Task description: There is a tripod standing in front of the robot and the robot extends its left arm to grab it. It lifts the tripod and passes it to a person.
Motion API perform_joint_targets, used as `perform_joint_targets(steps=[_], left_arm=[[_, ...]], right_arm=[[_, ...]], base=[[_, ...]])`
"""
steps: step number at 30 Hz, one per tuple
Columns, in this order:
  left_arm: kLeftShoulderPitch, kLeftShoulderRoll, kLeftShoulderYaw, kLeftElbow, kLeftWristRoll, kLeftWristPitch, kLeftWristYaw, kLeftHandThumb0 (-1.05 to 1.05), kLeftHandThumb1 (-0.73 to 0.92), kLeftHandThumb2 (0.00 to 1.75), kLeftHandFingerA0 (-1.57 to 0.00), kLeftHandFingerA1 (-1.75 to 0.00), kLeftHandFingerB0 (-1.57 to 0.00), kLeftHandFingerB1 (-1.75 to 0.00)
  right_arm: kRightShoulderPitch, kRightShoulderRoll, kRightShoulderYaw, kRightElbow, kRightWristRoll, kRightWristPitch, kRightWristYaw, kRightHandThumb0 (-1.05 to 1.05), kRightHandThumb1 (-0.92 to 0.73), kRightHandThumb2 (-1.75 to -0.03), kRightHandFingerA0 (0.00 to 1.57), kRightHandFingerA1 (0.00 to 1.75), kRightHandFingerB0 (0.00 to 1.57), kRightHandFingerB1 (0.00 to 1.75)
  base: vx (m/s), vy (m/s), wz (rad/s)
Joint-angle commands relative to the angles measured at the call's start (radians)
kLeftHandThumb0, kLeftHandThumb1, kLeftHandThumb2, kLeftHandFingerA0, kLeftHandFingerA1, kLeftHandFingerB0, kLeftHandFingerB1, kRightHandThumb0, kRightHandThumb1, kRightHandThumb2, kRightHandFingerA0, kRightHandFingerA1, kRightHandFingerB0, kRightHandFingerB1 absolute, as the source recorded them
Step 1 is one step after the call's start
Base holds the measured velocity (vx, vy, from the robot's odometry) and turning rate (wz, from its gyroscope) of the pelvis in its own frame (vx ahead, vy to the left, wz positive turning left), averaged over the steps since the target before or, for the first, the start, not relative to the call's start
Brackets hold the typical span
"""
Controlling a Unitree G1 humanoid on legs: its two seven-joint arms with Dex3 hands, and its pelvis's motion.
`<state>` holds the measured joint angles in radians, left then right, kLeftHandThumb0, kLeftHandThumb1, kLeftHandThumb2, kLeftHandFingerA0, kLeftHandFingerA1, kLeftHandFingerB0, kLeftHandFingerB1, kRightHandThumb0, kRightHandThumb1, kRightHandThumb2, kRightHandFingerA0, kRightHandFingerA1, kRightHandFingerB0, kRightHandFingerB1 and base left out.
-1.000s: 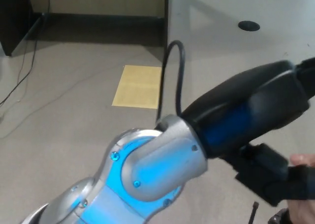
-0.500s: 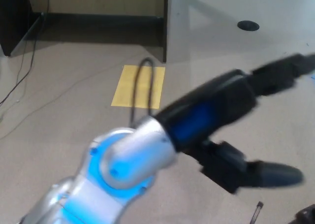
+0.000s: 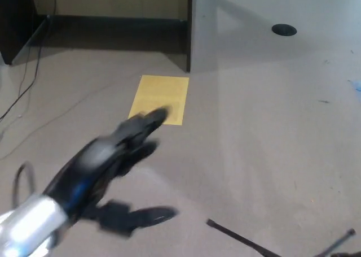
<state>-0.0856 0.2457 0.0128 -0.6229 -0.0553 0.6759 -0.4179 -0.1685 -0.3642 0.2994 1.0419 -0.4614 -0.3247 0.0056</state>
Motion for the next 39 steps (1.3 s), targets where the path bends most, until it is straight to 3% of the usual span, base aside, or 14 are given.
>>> perform_joint_targets(steps=[1, 2, 3, 4, 9, 12, 15, 16, 17, 18, 33, 34, 39], left_arm=[[0.248, -0.018, 0.228, 0.389, -0.048, -0.389, 0.026, -0.13, 0.49, 0.55, -0.21, -0.36, -0.18, -0.29], [0.253, -0.027, 0.247, 0.461, -0.040, -0.422, 0.055, -0.17, 0.51, 0.56, -0.31, -0.39, -0.28, -0.31], [0.261, -0.019, 0.262, 0.597, -0.004, -0.505, 0.108, -0.20, 0.33, 0.82, -0.28, -0.55, -0.20, -0.49], [0.259, -0.014, 0.263, 0.639, 0.012, -0.520, 0.132, -0.25, 0.49, 0.55, -0.40, -0.38, -0.35, -0.32], [0.242, 0.086, 0.186, 0.922, 0.150, -0.693, 0.245, -0.31, 0.48, 0.60, -0.26, -0.39, -0.27, -0.33], [0.231, 0.145, 0.118, 1.104, 0.236, -0.811, 0.355, -0.27, 0.48, 0.60, -0.27, -0.37, -0.28, -0.33], [0.205, 0.127, 0.160, 1.240, 0.176, -0.786, 0.363, -0.26, 0.53, 0.56, -0.35, -0.39, -0.37, -0.32], [0.197, 0.120, 0.177, 1.239, 0.154, -0.765, 0.353, -0.20, 0.36, 0.84, -0.26, -0.55, -0.24, -0.50], [0.193, 0.118, 0.186, 1.244, 0.142, -0.765, 0.348, -0.22, 0.35, 0.84, -0.25, -0.54, -0.24, -0.50], [0.190, 0.125, 0.191, 1.262, 0.136, -0.785, 0.344, -0.26, 0.55, 0.57, -0.35, -0.40, -0.35, -0.32], [0.178, 0.163, 0.145, 1.408, 0.141, -0.862, 0.342, -0.28, 0.50, 0.55, -0.34, -0.38, -0.36, -0.32], [0.175, 0.165, 0.142, 1.418, 0.142, -0.875, 0.348, -0.36, 0.45, 0.64, -0.33, -0.44, -0.34, -0.39], [0.164, 0.169, 0.130, 1.451, 0.148, -0.907, 0.356, -0.37, 0.45, 0.66, -0.34, -0.45, -0.34, -0.39]], right_arm=[[0.003, -0.014, -0.018, 0.007, 0.028, 0.009, 0.017, -0.40, -0.72, -0.61, 0.63, 0.41, 0.45, 0.35], [0.007, -0.016, -0.015, 0.008, 0.025, 0.000, 0.014, -0.39, -0.72, -0.61, 0.65, 0.42, 0.45, 0.36], [0.012, -0.016, -0.010, 0.010, 0.019, -0.001, 0.011, -0.40, -0.72, -0.61, 0.64, 0.42, 0.45, 0.35], [0.014, -0.015, -0.011, 0.011, 0.020, 0.000, 0.011, -0.40, -0.72, -0.61, 0.64, 0.42, 0.45, 0.35], [0.019, -0.006, -0.015, 0.020, 0.026, 0.007, 0.011, -0.40, -0.71, -0.61, 0.65, 0.42, 0.45, 0.35], [0.024, -0.001, -0.007, 0.026, 0.018, 0.006, 0.007, -0.40, -0.72, -0.61, 0.64, 0.42, 0.44, 0.35], [0.018, 0.005, 0.000, 0.035, 0.011, 0.016, 0.009, -0.40, -0.73, -0.61, 0.62, 0.40, 0.44, 0.34], [0.015, 0.003, -0.002, 0.038, 0.012, 0.020, 0.010, -0.40, -0.73, -0.61, 0.62, 0.40, 0.43, 0.34], [0.015, 0.002, -0.005, 0.039, 0.016, 0.021, 0.011, -0.39, -0.72, -0.61, 0.63, 0.41, 0.44, 0.35], [0.020, 0.002, -0.008, 0.039, 0.020, 0.019, 0.014, -0.39, -0.72, -0.61, 0.65, 0.42, 0.44, 0.35], [0.037, 0.001, 0.007, 0.036, 0.006, 0.019, 0.006, -0.40, -0.72, -0.61, 0.63, 0.41, 0.44, 0.35], [0.033, 0.001, 0.006, 0.035, 0.008, 0.022, 0.010, -0.40, -0.72, -0.62, 0.64, 0.41, 0.44, 0.35], [0.035, -0.001, 0.007, 0.038, 0.008, 0.000, 0.006, -0.40, -0.72, -0.62, 0.64, 0.43, 0.44, 0.36]], base=[[0.00, 0.000, 0.00], [0.00, 0.000, 0.00], [0.00, 0.000, 0.00], [0.00, 0.000, 0.00], [0.00, 0.000, 0.00], [0.00, 0.000, 0.00], [0.00, 0.000, 0.00], [0.00, 0.000, 0.00], [0.00, 0.000, 0.00], [0.00, 0.000, 0.00], [0.00, 0.000, 0.00], [0.00, 0.000, 0.00], [0.00, 0.000, 0.00]])
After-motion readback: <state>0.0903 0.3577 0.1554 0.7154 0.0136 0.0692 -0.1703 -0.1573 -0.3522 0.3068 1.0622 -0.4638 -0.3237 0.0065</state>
